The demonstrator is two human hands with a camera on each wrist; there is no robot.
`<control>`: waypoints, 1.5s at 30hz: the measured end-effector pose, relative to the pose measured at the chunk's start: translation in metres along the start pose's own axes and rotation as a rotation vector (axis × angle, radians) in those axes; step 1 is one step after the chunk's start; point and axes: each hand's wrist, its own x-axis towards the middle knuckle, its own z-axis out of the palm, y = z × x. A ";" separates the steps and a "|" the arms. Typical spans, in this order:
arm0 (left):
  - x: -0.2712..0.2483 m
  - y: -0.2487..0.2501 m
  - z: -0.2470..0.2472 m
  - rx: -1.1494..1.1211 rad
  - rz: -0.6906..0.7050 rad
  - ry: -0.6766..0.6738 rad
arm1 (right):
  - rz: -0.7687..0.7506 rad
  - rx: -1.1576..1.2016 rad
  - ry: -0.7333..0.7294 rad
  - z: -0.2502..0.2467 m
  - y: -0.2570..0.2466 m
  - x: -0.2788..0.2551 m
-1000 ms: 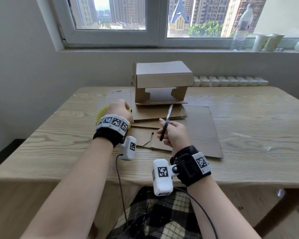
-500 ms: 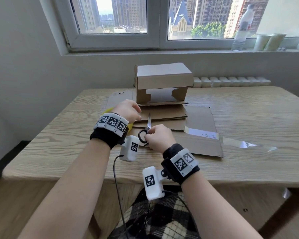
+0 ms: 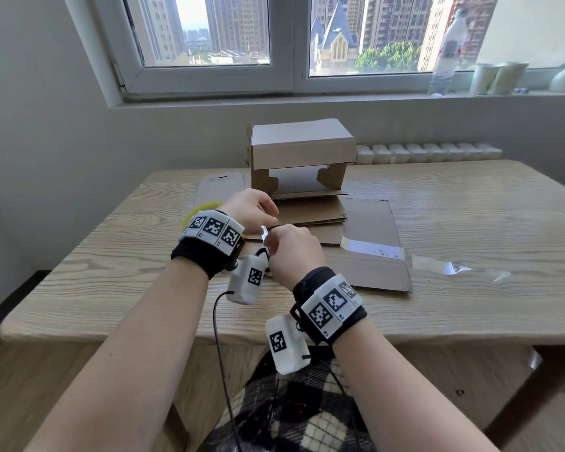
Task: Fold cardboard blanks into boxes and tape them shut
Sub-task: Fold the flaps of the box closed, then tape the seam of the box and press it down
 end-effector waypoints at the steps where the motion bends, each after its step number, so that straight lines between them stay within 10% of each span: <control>1: 0.000 0.000 0.001 -0.006 0.006 -0.002 | -0.014 0.003 0.008 -0.001 0.001 -0.001; 10: -0.005 0.002 0.006 -0.088 0.075 -0.007 | -0.156 0.465 0.140 -0.004 0.017 -0.003; 21: 0.031 0.072 0.067 0.052 -0.081 -0.254 | 0.272 0.543 0.495 -0.074 0.142 -0.007; 28: 0.047 0.105 0.113 -0.092 -0.313 -0.186 | 0.376 0.603 0.610 -0.088 0.192 -0.026; 34: 0.048 0.122 0.122 0.099 -0.142 -0.097 | 0.421 0.652 0.618 -0.093 0.213 -0.041; 45: 0.028 0.218 0.107 -0.417 0.384 0.127 | 0.441 0.461 0.483 -0.113 0.229 -0.058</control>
